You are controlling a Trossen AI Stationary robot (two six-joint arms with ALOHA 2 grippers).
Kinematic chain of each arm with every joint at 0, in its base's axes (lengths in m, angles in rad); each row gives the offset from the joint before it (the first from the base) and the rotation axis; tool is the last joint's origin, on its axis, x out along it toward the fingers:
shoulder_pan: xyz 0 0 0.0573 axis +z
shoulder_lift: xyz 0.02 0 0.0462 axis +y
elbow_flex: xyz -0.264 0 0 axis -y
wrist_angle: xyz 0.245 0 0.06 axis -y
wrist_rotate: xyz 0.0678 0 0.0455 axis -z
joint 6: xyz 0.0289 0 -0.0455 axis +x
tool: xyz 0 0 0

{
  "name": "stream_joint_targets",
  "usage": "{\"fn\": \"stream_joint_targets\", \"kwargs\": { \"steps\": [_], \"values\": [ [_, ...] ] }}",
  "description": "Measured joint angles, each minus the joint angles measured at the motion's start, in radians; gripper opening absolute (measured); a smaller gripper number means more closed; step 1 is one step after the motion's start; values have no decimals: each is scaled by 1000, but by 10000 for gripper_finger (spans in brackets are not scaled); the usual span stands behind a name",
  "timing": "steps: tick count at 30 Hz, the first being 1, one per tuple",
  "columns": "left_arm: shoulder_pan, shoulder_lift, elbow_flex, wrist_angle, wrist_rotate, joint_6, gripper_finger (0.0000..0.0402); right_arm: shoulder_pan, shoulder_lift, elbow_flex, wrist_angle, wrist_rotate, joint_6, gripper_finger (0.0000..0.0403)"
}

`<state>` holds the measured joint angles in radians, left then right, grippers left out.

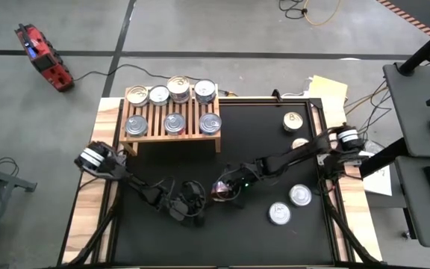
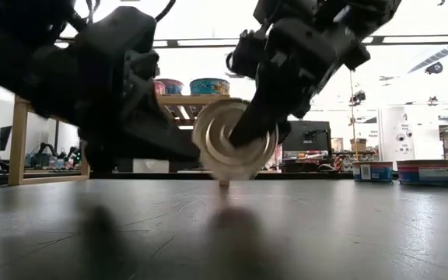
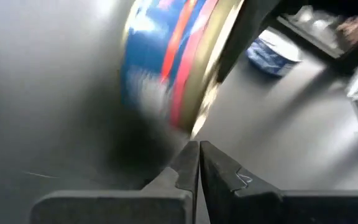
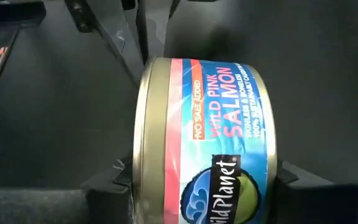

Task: Stack canned seafood by type on shelf
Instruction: Stack the blue pink tuna can on top of the other blue pink tuna can on the shelf

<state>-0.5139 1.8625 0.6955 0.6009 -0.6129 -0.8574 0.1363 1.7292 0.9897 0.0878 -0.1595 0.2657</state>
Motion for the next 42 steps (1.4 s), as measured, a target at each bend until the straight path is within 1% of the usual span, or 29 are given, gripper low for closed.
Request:
{"fn": "stream_joint_targets", "kwargs": {
  "steps": [3, 7, 10, 14, 17, 20, 22, 25, 29, 33, 36, 39, 42],
  "values": [
    [3, -66, -2, -91, -5, 47, 0, -18, -74, 0, -90, 3, 4, 174],
    [16, -174, 2, -110, 44, 136, 0, -46, -179, 0, -154, 7, 72, 174],
    [36, -244, 6, -130, 80, 212, 0, -68, -257, 0, -128, 23, 132, 174],
    [63, -335, 36, -178, 82, 326, 0, -103, -337, 0, -69, 54, 189, 174],
    [83, -382, 88, -278, 81, 406, 0, -123, -373, 0, 11, 57, 225, 174],
    [96, -415, 178, -469, 81, 491, 0, -125, -390, 0, 76, 57, 254, 174],
    [109, -420, 254, -659, 80, 538, 0, -124, -392, 0, 98, 54, 257, 174],
    [129, -412, 378, -962, 78, 598, 0, -123, -392, 0, 133, 48, 265, 174],
    [156, -379, 513, -1245, 73, 639, 0, -124, -392, 0, 133, 48, 277, 174],
    [168, -386, 599, -1285, 73, 685, 0, -124, -412, 0, 171, 46, 321, 174],
    [179, -416, 645, -1255, 73, 722, 0, -131, -439, 1, 200, 44, 359, 174],
    [192, -459, 681, -1212, 73, 751, 0, -143, -467, 0, 189, 44, 412, 174],
    [207, -514, 692, -1177, 81, 751, 0, -157, -485, 0, 185, 47, 475, 174]
  ]
}}
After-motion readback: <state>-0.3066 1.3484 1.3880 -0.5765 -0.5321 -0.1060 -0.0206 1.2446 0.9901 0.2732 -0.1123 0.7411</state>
